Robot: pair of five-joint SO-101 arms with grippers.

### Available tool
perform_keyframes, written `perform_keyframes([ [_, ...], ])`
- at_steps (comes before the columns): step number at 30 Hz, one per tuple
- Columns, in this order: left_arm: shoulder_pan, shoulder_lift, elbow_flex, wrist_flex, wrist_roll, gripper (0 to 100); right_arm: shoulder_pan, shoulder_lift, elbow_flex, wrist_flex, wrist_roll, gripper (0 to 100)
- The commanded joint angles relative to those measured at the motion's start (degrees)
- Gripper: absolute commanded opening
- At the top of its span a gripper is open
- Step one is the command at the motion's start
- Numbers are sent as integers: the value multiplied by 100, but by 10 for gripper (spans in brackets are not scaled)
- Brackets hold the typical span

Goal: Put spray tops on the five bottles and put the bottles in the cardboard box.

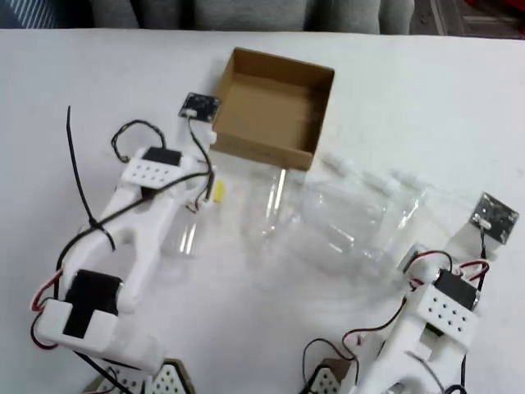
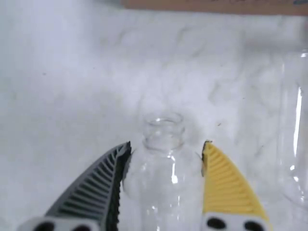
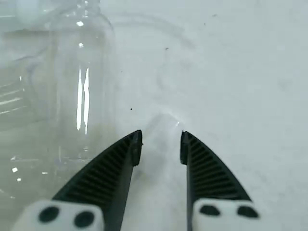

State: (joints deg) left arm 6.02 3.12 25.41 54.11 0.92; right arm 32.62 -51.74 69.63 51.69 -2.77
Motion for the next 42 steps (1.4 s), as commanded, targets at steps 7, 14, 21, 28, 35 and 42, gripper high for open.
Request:
perform_keyframes([
  [7,-22,-338,-35,-141,-62,21,22,92,-290,-127,-334,141],
  [14,-13,-338,-35,-141,-62,21,-4,101,-281,-127,-545,141],
  [21,75,84,-105,-299,-62,21,-215,391,-202,-532,-554,138],
  [28,75,92,-105,-299,-62,21,-330,1209,-545,-505,-554,140],
  [35,75,92,-105,-299,-62,21,-338,2325,-1081,-295,-554,141],
  [42,75,92,-105,-299,-62,21,-330,2774,-1354,92,-510,142],
])
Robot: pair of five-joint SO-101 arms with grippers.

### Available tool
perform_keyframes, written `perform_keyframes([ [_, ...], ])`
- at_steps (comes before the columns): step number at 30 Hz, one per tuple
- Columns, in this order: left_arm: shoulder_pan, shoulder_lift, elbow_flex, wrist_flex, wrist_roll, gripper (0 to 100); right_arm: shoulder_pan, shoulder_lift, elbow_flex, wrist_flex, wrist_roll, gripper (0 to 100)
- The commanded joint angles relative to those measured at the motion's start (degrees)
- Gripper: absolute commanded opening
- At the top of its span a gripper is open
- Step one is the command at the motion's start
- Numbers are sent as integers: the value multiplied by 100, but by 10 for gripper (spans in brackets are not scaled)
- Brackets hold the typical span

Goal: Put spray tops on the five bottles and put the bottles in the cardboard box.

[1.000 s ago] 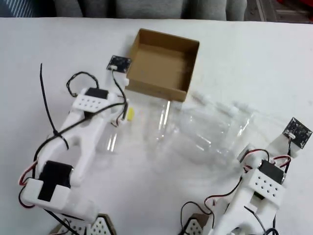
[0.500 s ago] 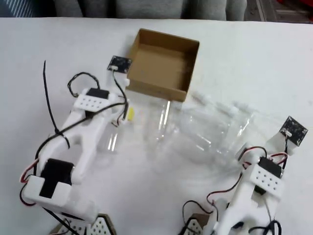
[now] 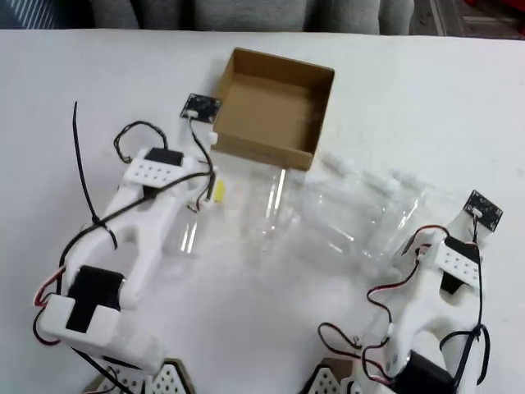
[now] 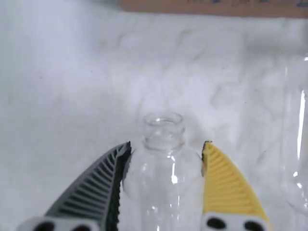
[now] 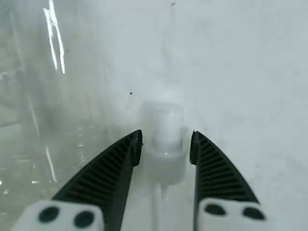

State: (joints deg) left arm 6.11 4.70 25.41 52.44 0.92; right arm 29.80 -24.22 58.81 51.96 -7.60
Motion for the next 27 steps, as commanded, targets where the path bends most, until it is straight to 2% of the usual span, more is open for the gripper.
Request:
perform_keyframes([
  [1,66,-66,-105,-132,-62,21,-66,40,-273,66,-18,142],
  [9,66,-66,-105,-132,-62,21,-57,57,-167,189,316,142],
  [27,75,-57,-105,-132,-62,21,-66,75,-158,277,352,139],
])
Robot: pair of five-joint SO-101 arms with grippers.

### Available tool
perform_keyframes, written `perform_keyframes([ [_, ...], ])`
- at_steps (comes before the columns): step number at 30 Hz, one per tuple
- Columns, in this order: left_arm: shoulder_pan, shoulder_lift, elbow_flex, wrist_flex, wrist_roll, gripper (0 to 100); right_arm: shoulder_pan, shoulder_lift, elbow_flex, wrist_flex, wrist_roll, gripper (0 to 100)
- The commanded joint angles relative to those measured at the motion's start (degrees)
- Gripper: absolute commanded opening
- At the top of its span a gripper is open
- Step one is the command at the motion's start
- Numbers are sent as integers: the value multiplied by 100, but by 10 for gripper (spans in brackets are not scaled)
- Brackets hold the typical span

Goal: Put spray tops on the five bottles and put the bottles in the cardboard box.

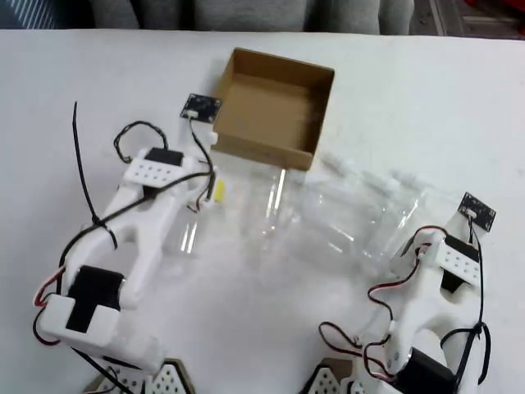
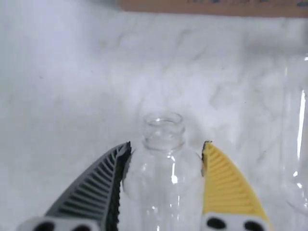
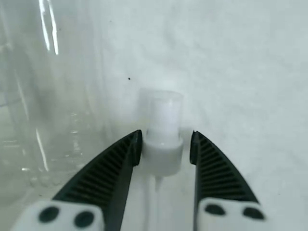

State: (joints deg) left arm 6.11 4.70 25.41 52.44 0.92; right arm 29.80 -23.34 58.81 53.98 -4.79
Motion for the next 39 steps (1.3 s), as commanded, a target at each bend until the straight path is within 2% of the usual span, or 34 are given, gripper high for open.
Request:
perform_keyframes([
  [1,75,-57,-105,-132,-62,21,-75,-13,-158,66,70,138],
  [6,75,-57,-105,-132,-62,21,-171,4,-141,-22,70,132],
  [8,75,-57,-105,-132,-62,21,-163,22,-132,-110,88,94],
  [11,75,-57,-105,-132,-62,21,-154,321,-185,-215,571,15],
  [19,66,-57,-105,-132,-62,21,-303,541,-712,233,914,15],
  [24,75,-57,-105,-141,-62,21,-1112,110,-1187,796,993,15],
  [31,22,-75,-105,-132,-62,21,-2070,-1130,-2822,2009,958,15],
  [36,22,-84,-105,-123,-62,21,-3160,-1385,-4070,2018,958,15],
  [39,22,-277,-62,-97,-62,21,-3952,-1147,-4501,1516,958,15],
])
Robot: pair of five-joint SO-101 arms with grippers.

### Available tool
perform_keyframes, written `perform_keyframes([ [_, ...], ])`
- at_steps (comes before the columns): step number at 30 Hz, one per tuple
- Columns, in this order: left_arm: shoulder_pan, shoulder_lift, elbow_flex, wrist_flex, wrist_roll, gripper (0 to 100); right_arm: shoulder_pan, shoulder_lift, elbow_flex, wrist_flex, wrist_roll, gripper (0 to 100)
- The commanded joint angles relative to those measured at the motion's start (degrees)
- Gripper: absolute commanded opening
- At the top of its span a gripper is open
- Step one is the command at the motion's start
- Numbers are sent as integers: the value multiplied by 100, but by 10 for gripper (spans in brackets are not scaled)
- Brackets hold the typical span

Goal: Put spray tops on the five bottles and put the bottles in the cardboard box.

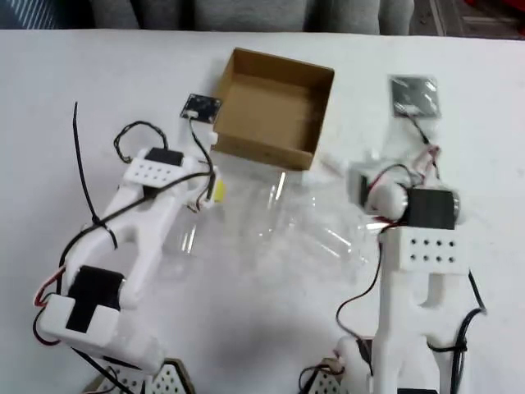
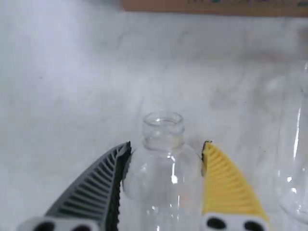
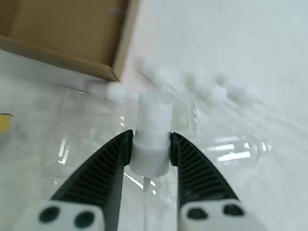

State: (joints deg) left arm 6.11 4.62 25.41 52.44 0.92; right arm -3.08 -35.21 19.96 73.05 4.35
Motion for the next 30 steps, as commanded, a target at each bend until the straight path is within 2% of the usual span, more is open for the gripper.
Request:
perform_keyframes([
  [1,22,-338,-35,-88,-62,21,-901,154,-668,-708,44,15],
  [6,22,-708,308,-273,-62,21,-1921,787,-941,-2686,62,15],
  [16,-180,-1640,826,-624,-35,21,-2782,752,-1495,-5235,35,15],
  [22,-154,-2598,1688,-1266,-26,22,-3090,-180,-800,-4866,35,15],
  [30,-154,-4075,3103,-2453,-70,24,-3275,-980,-290,-5235,35,15],
])
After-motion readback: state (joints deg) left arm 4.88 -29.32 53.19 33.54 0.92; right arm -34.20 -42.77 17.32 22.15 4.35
